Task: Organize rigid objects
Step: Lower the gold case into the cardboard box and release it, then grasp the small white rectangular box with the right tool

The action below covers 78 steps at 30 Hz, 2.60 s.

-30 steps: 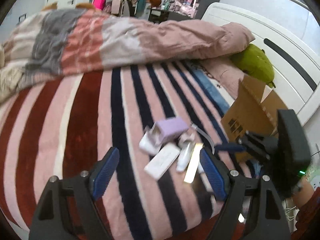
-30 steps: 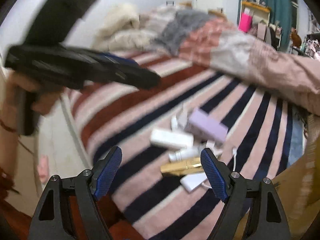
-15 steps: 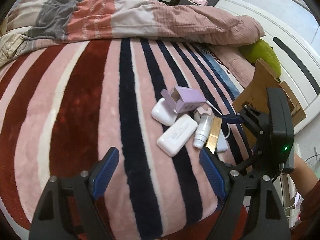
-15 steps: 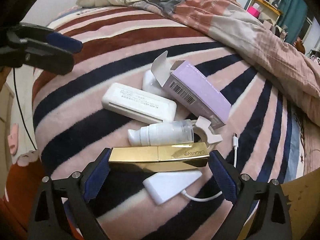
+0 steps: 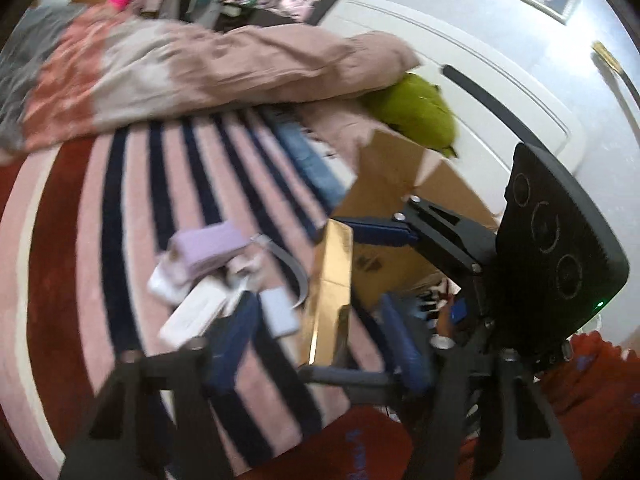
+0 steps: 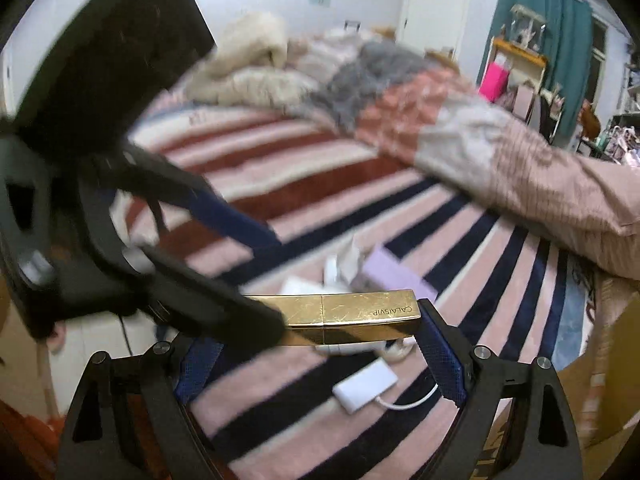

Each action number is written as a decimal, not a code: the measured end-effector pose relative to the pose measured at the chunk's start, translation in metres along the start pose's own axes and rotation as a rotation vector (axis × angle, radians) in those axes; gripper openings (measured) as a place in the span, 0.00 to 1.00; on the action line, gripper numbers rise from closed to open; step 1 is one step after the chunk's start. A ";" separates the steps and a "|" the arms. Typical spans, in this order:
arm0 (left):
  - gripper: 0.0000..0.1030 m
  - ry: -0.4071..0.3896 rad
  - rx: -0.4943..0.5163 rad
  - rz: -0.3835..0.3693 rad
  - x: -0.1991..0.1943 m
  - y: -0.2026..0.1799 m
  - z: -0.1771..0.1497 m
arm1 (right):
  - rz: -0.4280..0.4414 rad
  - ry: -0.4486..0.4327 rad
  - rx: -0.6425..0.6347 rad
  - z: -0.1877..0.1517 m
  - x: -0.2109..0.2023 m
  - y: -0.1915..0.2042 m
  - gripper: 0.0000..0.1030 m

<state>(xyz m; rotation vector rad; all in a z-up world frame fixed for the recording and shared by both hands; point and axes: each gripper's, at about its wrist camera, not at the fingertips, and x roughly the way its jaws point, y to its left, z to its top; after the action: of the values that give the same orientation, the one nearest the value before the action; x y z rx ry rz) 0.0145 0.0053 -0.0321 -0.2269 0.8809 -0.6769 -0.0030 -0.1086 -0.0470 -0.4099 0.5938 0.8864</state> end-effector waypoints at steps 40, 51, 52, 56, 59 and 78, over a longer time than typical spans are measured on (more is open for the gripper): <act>0.70 -0.001 0.081 0.127 0.049 -0.082 0.108 | -0.127 0.002 0.334 -0.025 -0.127 -0.124 0.86; 0.77 -0.120 -0.039 0.412 -0.032 0.016 0.015 | 0.074 -0.034 0.129 0.008 -0.054 -0.008 0.67; 0.77 -0.121 -0.050 0.410 -0.033 0.024 0.008 | 0.088 -0.018 0.143 0.003 -0.040 -0.004 0.66; 0.77 -0.103 -0.098 0.405 -0.027 0.046 -0.026 | 0.096 0.064 0.238 -0.023 0.012 -0.007 0.66; 0.77 -0.083 -0.131 0.394 -0.018 0.058 -0.048 | 0.021 0.146 0.339 -0.049 0.043 -0.022 0.66; 0.77 -0.021 -0.185 0.301 0.013 0.065 -0.068 | -0.171 0.277 0.217 -0.074 0.071 -0.026 0.36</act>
<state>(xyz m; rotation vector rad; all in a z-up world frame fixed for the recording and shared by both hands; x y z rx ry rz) -0.0030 0.0531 -0.1125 -0.2596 0.9347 -0.3130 0.0299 -0.1223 -0.1465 -0.3825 0.8876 0.5970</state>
